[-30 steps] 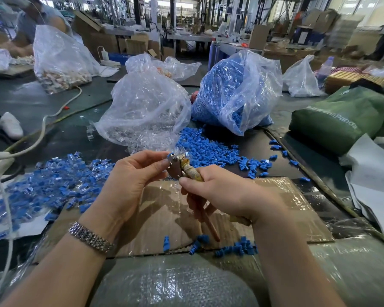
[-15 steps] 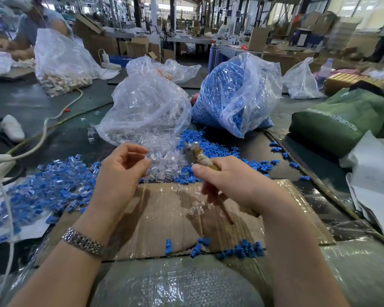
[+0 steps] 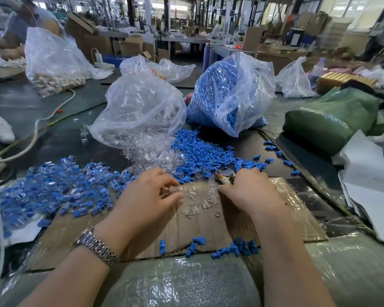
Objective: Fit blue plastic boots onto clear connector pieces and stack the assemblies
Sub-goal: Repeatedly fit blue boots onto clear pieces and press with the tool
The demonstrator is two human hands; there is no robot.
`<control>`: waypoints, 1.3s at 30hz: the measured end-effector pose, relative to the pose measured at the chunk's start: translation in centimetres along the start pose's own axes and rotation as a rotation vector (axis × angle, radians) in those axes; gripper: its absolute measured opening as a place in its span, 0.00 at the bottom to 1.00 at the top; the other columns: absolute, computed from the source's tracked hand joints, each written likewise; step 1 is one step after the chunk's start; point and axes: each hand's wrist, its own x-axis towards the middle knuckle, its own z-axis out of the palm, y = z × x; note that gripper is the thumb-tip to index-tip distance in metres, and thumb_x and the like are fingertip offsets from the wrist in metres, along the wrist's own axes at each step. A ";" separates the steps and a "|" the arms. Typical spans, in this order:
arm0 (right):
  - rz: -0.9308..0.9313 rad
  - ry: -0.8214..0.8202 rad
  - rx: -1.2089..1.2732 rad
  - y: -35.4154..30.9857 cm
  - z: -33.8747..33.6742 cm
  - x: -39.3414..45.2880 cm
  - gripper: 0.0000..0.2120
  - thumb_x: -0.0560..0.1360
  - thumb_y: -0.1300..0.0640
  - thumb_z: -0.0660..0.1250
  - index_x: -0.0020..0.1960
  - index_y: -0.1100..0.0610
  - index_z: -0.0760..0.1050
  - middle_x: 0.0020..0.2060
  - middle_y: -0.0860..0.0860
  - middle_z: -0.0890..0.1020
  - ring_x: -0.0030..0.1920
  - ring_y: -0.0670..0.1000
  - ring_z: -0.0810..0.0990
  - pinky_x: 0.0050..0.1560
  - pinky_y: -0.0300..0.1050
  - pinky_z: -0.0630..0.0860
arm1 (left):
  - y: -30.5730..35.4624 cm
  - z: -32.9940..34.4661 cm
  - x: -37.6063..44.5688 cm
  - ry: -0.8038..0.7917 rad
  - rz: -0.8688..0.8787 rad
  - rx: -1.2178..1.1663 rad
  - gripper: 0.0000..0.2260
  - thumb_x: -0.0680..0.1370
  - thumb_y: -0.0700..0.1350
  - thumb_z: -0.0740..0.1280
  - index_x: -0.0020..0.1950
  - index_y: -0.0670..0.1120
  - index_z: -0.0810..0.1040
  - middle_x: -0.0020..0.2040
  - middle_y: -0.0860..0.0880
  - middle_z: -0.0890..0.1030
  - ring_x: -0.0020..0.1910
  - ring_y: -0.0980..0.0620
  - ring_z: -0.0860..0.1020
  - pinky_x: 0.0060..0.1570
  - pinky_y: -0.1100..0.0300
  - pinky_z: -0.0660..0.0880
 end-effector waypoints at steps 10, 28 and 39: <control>-0.446 0.153 0.081 -4.2 1.2 0.5 0.06 0.83 0.51 0.62 0.56 0.45 0.77 0.53 0.46 0.75 0.62 0.52 0.70 0.61 0.59 0.62 | 0.3 -0.3 -0.1 0.105 -0.025 -0.156 0.04 0.78 0.46 0.71 0.50 0.55 0.82 0.44 0.61 0.80 0.44 0.66 0.77 0.45 0.69 0.72; -0.512 0.094 0.116 -5.1 2.2 1.5 0.03 0.78 0.49 0.71 0.50 0.47 0.82 0.50 0.47 0.77 0.60 0.53 0.69 0.56 0.56 0.63 | 0.1 -2.2 -0.3 0.110 -0.389 -0.781 0.03 0.77 0.40 0.74 0.48 0.47 0.85 0.39 0.45 0.86 0.32 0.55 0.80 0.36 0.63 0.79; -0.679 0.049 0.659 -4.1 1.0 -0.5 0.04 0.76 0.58 0.75 0.48 0.54 0.81 0.40 0.47 0.84 0.42 0.44 0.82 0.49 0.38 0.80 | 0.8 -2.7 -0.3 0.069 -0.539 -1.124 0.02 0.77 0.33 0.71 0.49 0.36 0.82 0.45 0.35 0.85 0.39 0.45 0.85 0.41 0.55 0.85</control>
